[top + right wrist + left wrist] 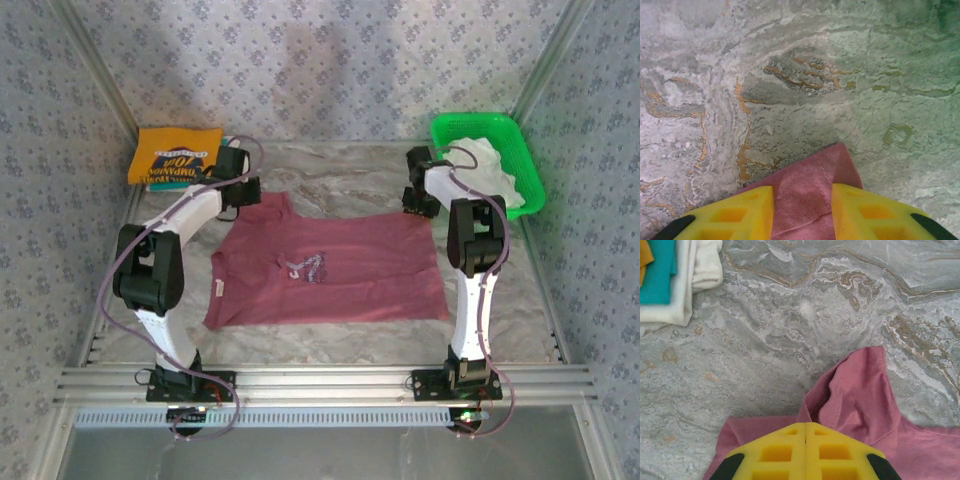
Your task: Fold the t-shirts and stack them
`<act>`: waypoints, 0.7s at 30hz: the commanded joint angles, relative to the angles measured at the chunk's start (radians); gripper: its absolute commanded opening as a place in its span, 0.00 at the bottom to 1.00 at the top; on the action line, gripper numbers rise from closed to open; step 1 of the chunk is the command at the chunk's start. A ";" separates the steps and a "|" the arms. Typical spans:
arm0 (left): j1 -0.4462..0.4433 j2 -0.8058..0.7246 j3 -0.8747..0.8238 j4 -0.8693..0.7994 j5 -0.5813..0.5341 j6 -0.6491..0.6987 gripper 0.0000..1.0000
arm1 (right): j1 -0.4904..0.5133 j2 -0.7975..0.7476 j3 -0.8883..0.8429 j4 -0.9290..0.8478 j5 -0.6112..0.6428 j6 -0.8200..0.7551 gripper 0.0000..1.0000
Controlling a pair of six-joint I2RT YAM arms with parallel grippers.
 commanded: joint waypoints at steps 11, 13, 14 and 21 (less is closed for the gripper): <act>0.046 -0.032 -0.025 0.041 -0.031 0.015 0.00 | -0.001 -0.033 0.038 -0.050 0.051 -0.020 0.00; 0.046 -0.038 -0.026 0.041 -0.030 0.018 0.00 | -0.001 -0.055 0.021 -0.035 0.057 -0.024 0.03; 0.046 -0.038 -0.026 0.041 -0.029 0.020 0.00 | -0.003 -0.060 0.018 -0.035 0.061 -0.026 0.12; 0.045 -0.034 -0.014 0.030 -0.027 0.018 0.00 | -0.022 -0.050 0.027 -0.024 0.042 -0.018 0.42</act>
